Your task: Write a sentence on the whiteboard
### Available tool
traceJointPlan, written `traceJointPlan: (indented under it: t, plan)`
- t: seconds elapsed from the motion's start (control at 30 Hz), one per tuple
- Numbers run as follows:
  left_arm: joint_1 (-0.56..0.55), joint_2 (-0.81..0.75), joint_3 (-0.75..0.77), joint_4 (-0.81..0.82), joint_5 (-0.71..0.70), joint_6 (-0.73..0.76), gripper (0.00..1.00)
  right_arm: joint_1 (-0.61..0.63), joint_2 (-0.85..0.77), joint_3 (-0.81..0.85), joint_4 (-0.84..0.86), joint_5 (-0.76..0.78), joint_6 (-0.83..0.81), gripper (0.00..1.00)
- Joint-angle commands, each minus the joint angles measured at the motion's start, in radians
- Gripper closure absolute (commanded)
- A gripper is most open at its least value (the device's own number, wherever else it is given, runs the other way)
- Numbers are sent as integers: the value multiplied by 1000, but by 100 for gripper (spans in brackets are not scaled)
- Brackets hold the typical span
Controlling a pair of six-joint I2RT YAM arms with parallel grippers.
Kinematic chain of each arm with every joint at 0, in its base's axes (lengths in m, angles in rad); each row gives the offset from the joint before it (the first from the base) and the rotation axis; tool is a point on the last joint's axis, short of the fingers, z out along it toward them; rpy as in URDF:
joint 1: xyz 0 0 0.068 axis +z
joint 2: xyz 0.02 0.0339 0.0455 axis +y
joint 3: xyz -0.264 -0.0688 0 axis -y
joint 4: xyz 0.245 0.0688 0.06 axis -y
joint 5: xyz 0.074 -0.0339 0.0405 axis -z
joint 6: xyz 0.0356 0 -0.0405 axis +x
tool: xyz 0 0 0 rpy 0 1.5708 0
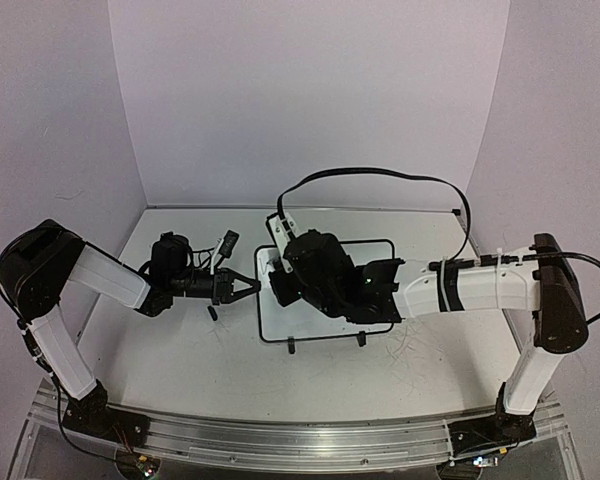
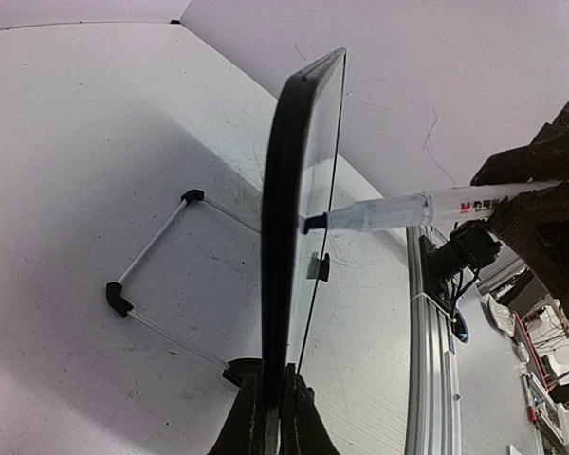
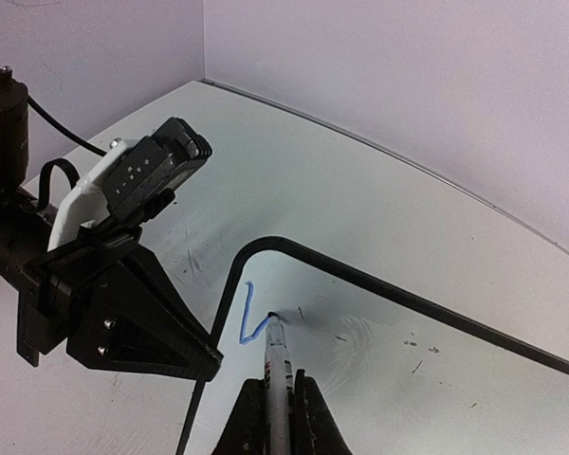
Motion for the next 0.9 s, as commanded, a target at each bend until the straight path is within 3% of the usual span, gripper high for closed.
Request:
traceJointPlan:
  t: [0.0, 0.87]
  plan:
    - [-18, -43, 14, -5, 46, 14, 100, -18, -8, 40, 7, 55, -15, 100]
    - [-20, -43, 15, -7, 44, 15, 100, -21, -14, 25, 1, 21, -1, 100]
